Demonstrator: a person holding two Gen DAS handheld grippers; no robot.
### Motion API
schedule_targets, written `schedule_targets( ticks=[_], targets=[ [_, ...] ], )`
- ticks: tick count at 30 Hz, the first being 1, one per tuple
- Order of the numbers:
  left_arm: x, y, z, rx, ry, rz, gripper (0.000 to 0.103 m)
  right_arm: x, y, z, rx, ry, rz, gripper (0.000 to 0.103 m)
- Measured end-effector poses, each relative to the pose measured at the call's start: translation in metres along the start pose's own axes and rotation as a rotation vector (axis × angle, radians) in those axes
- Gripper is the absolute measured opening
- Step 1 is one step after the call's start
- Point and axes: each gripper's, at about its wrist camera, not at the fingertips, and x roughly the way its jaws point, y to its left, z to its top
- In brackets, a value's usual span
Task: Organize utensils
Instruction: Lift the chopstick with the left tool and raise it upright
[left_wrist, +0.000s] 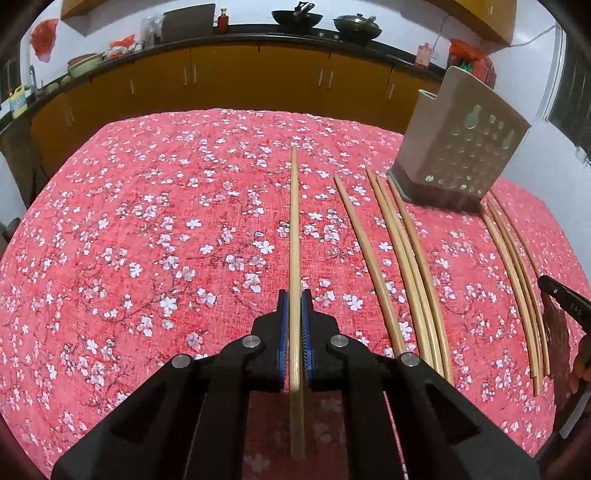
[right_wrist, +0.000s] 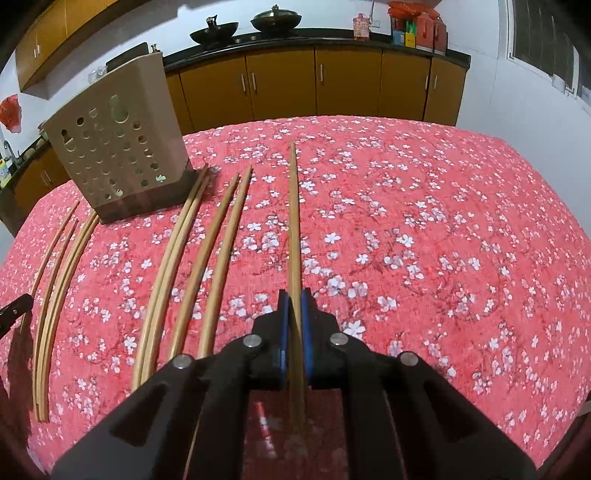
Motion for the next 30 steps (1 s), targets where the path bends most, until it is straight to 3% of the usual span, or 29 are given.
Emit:
schedule_targets(
  ticks=[5, 20, 30],
  targets=[
    [-0.010, 0.006, 0.004, -0.019, -0.012, -0.005, 0.007, -0.023, -0.004, 0.005, -0.003, -0.048, 0.014, 0.008],
    [-0.063, 0.009, 0.035, -0.041, -0.149, -0.035, 0.007, -0.071, -0.005, 0.030, 0.011, -0.184, 0.040, 0.008],
    [-0.099, 0.009, 0.065, -0.071, -0.282, -0.034, 0.007, -0.099, -0.003, 0.052, 0.008, -0.297, 0.038, 0.008]
  ],
)
